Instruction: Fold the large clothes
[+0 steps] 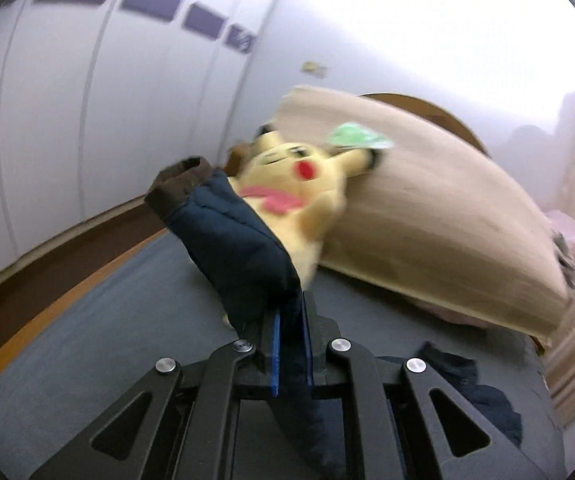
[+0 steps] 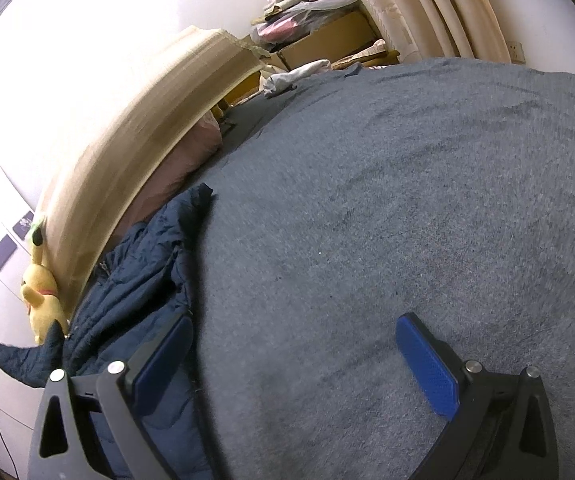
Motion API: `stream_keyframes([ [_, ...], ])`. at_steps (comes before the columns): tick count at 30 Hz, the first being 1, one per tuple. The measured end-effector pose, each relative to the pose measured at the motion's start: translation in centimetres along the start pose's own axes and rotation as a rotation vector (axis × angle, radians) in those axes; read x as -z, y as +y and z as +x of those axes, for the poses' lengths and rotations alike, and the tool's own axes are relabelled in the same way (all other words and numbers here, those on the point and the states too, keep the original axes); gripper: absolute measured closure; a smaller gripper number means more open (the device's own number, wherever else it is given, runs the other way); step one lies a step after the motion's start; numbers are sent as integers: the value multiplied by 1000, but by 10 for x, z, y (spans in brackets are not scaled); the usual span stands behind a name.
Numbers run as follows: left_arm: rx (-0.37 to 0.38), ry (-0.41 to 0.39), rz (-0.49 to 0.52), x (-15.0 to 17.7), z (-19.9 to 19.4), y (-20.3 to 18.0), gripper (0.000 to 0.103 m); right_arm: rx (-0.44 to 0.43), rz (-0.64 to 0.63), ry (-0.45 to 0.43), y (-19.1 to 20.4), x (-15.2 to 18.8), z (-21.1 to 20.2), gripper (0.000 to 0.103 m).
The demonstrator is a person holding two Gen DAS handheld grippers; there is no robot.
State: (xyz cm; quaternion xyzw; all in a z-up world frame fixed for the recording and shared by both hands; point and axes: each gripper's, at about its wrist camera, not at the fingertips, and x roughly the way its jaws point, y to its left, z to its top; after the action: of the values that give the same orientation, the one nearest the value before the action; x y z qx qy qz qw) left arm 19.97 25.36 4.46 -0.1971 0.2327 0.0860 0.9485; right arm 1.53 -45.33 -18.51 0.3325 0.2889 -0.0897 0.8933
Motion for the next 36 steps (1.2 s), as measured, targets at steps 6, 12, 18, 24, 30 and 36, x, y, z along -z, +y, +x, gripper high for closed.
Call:
stream_keyframes([
  [6,97,-25,102,3,-20,-78,94,-31,18,-14,-4,1,-3,0],
  [12,210,-4,158,18,-21,-151,94,-51,27,-21,-8,0,-5,0],
  [18,283,35,218,45,-15,-211,94,-64,31,-26,-11,-1,-6,0],
  [24,329,99,263,83,-4,-259,94,-76,36,-32,-11,0,-7,0],
  [30,352,169,327,130,12,-303,94,-82,38,-33,-13,-1,-8,0],
  [36,322,291,369,180,41,-330,94,-92,42,-36,-15,-2,-8,0],
])
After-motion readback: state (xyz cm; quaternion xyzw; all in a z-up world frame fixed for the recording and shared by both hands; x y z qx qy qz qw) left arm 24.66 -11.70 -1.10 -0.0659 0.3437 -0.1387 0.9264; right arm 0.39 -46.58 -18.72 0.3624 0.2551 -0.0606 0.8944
